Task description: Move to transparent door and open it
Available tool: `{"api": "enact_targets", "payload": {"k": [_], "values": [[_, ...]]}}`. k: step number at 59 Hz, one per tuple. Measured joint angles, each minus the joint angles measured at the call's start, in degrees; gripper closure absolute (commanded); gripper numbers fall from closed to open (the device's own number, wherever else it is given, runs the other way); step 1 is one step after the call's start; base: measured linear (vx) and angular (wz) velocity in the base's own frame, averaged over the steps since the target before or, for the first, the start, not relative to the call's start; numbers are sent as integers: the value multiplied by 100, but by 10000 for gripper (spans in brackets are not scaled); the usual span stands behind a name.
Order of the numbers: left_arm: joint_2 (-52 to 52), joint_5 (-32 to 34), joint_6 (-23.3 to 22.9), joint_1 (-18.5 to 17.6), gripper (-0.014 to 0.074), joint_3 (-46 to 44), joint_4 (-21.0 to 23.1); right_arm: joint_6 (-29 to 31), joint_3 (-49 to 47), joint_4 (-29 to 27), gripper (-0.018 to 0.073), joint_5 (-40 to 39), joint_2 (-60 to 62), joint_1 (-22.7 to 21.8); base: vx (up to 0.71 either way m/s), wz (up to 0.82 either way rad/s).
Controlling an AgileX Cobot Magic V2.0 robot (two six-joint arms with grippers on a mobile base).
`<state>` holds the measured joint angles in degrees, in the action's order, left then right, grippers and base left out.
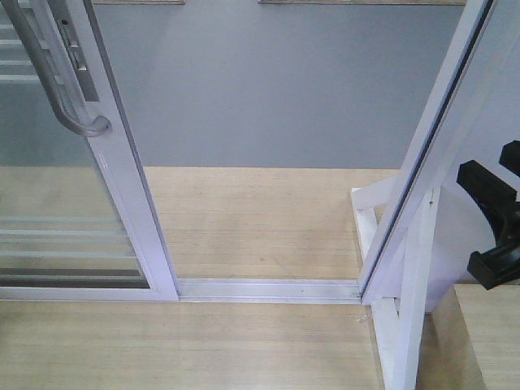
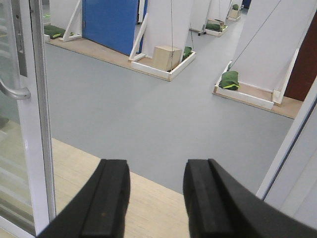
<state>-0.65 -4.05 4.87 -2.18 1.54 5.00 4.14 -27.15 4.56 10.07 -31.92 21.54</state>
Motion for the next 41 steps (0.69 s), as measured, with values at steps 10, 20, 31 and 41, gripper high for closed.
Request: {"api": "enact_targets", "payload": {"k": [10,20,31,41], "values": [[0,0,0,0,603,0,0,0,0,0,216,0,0,0,0,0],[0,-5,0,0,603,0,0,156,29,98,298,19,169,-82,0,0],[0,-6,0,0,603,0,0,305,826,124,572,-424,1042,-863,0,0],[0,-6,0,0,603,0,0,167,1850,-164,570,-782,1980,-1608,0,0]]}}
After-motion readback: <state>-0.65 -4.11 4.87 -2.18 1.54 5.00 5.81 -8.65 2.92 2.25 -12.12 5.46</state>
